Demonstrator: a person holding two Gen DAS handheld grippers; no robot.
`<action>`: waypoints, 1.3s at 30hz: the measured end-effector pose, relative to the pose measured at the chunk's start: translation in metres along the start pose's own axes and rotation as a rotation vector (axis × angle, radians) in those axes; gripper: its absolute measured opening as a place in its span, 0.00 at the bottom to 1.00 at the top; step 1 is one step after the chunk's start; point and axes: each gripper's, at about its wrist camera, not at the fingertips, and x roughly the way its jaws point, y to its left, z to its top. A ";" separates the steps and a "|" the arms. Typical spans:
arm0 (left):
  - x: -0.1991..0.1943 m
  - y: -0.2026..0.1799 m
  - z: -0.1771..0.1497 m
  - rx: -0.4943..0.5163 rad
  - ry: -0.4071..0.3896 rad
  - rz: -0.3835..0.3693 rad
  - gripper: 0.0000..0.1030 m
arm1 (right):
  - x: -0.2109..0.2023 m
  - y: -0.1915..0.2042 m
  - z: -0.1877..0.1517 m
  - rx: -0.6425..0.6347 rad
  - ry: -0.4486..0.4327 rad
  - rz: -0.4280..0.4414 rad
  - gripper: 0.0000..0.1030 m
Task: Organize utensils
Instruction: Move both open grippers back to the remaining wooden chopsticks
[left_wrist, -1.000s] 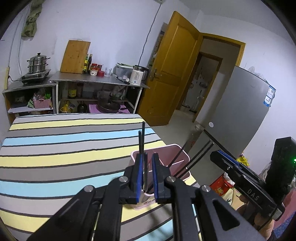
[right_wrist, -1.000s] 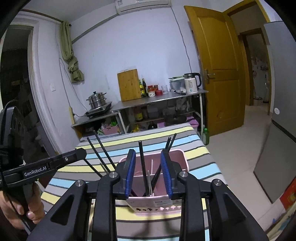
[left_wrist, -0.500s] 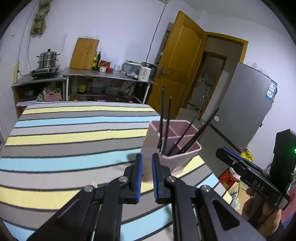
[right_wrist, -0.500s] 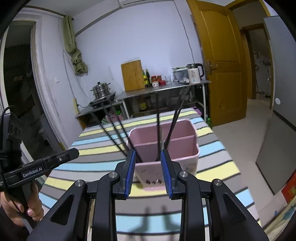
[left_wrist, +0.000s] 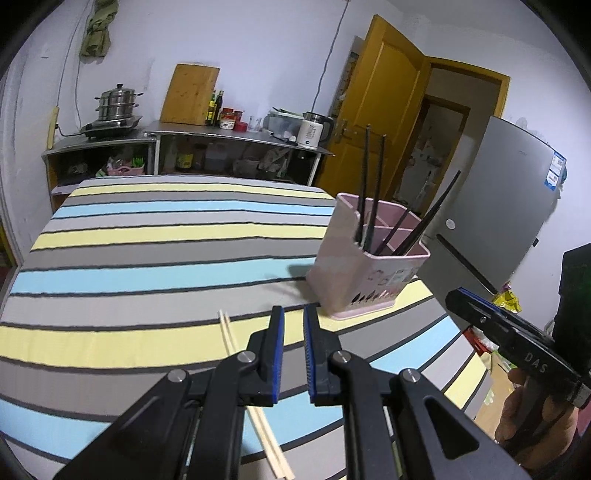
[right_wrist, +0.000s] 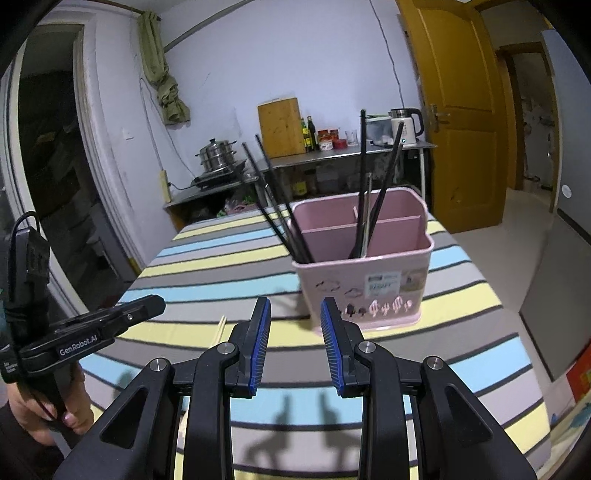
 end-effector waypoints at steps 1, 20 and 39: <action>0.000 0.001 -0.002 -0.002 0.001 0.004 0.11 | 0.001 0.002 -0.003 -0.001 0.006 0.004 0.28; 0.066 0.042 -0.046 -0.070 0.164 0.120 0.15 | 0.035 0.020 -0.026 -0.020 0.114 0.055 0.28; 0.089 0.034 -0.048 -0.014 0.212 0.224 0.24 | 0.046 0.017 -0.029 -0.013 0.132 0.066 0.28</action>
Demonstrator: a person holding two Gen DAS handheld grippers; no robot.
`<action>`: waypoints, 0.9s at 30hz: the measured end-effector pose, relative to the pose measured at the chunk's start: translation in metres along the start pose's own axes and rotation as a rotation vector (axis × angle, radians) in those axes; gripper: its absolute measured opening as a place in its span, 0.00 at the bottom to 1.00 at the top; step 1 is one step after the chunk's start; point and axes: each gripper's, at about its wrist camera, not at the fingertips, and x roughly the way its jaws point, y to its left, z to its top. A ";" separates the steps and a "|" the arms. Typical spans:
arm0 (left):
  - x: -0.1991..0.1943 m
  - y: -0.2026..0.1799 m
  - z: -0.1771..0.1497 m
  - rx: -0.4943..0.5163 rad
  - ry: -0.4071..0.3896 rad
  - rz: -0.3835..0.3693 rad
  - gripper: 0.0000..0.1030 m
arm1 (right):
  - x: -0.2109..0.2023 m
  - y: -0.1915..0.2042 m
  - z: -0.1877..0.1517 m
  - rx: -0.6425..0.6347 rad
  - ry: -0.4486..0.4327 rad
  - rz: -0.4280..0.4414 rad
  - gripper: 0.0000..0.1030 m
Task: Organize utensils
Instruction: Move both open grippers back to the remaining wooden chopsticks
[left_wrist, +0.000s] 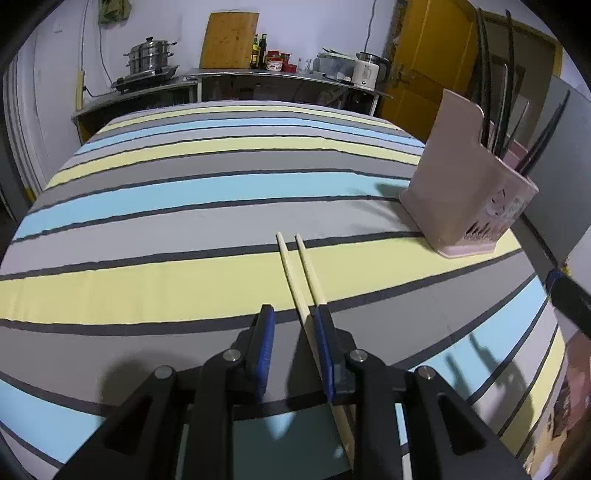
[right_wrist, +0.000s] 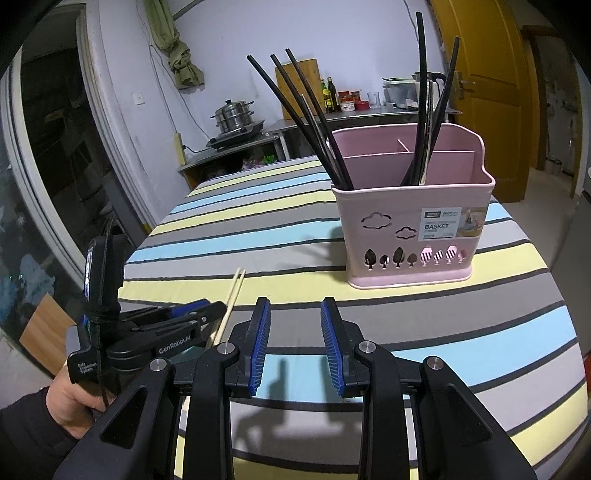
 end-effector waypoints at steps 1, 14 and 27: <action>-0.001 -0.001 -0.001 0.006 0.002 0.007 0.24 | 0.000 -0.001 0.000 0.003 0.000 -0.001 0.28; -0.015 0.028 -0.008 0.002 0.032 0.046 0.12 | 0.002 -0.001 -0.001 0.004 0.008 0.014 0.28; -0.030 0.076 -0.009 -0.055 0.032 -0.017 0.11 | 0.031 0.023 -0.005 -0.046 0.073 0.051 0.28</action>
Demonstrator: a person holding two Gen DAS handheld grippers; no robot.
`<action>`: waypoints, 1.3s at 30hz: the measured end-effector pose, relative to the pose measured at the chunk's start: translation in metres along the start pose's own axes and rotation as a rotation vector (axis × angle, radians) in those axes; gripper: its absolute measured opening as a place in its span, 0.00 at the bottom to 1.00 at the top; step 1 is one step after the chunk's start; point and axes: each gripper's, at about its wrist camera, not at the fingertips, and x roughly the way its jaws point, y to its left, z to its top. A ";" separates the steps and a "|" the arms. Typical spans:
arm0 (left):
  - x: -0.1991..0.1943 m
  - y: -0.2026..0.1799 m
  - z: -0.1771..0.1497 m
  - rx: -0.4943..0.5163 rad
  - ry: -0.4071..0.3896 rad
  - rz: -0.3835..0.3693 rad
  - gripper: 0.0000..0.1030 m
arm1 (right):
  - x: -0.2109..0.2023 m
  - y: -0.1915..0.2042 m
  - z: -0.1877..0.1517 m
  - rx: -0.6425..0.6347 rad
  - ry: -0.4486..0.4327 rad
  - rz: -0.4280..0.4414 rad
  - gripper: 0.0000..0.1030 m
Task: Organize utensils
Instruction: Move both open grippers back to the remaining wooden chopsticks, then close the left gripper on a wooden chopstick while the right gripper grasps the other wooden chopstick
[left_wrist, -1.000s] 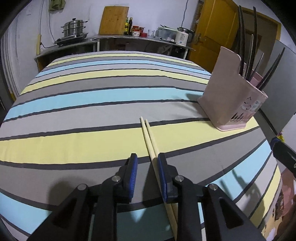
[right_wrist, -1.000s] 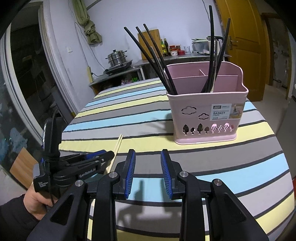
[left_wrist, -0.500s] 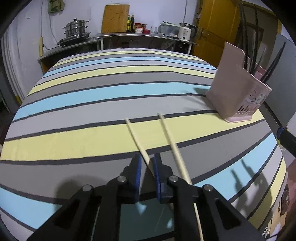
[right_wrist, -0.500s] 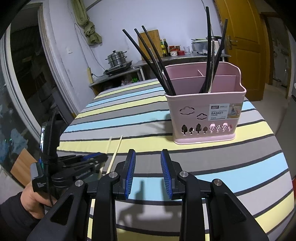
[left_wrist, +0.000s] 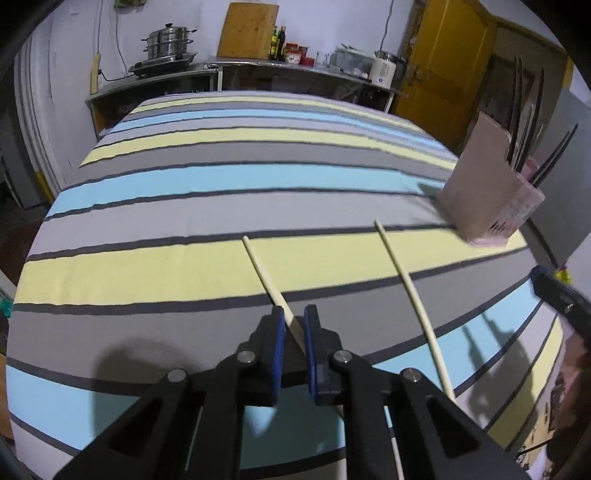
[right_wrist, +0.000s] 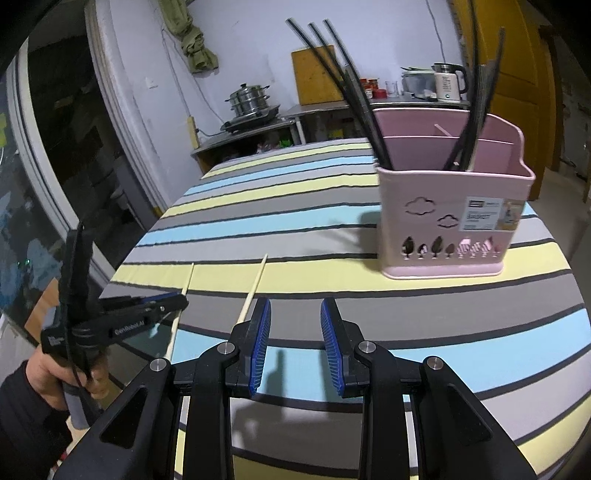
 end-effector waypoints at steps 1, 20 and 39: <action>-0.001 0.002 0.001 -0.016 -0.008 0.001 0.11 | 0.002 0.002 0.001 -0.003 0.004 0.001 0.28; 0.025 0.011 0.024 0.007 -0.003 -0.014 0.11 | 0.069 0.037 0.018 -0.066 0.101 0.024 0.28; 0.028 0.021 0.030 -0.050 0.016 0.023 0.11 | 0.141 0.049 0.041 -0.107 0.215 -0.063 0.22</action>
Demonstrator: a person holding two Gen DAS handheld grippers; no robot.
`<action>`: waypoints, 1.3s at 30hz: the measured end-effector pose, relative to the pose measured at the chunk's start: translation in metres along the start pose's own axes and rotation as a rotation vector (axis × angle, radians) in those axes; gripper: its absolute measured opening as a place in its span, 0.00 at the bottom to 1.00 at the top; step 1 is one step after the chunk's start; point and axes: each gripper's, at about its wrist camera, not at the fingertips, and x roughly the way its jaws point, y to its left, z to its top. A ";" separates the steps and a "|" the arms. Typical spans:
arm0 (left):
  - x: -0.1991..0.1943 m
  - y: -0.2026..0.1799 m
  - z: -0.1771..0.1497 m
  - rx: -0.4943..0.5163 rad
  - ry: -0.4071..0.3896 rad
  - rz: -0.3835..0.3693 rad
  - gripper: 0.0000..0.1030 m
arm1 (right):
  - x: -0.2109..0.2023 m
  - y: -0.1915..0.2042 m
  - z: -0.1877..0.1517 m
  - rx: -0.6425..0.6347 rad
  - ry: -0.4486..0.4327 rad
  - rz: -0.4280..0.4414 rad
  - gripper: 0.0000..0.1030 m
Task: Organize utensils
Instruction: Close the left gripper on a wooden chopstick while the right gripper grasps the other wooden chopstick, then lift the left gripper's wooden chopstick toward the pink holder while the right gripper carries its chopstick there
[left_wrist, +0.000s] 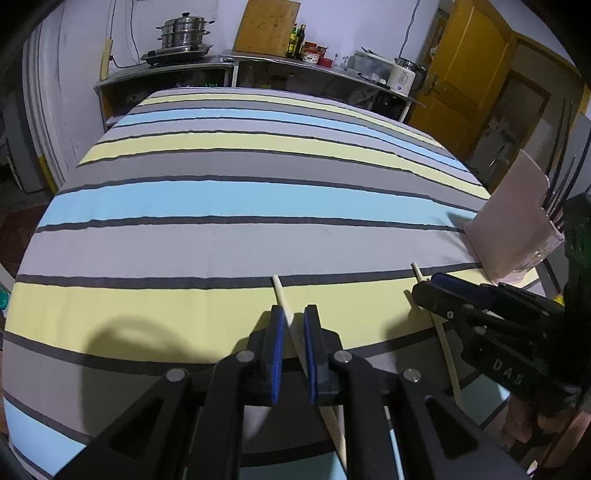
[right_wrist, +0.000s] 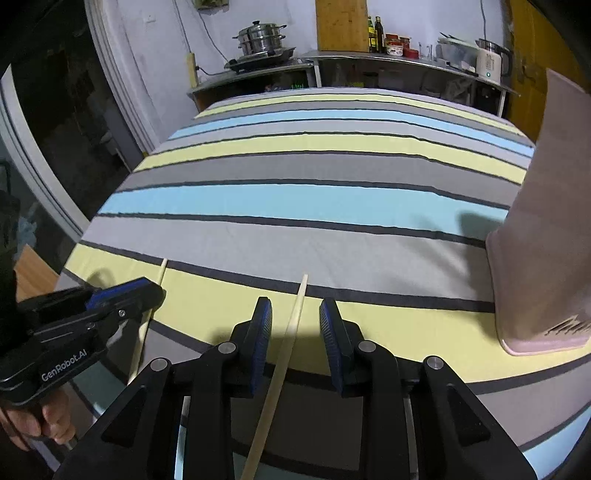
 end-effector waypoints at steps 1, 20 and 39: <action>0.001 -0.001 0.001 0.003 0.000 0.008 0.11 | 0.000 0.001 0.000 -0.008 0.002 -0.014 0.17; -0.034 -0.014 0.019 0.034 -0.047 -0.007 0.06 | -0.049 -0.007 0.016 -0.014 -0.075 0.036 0.05; -0.133 -0.050 0.054 0.096 -0.253 -0.123 0.06 | -0.159 -0.023 0.029 0.025 -0.302 0.062 0.05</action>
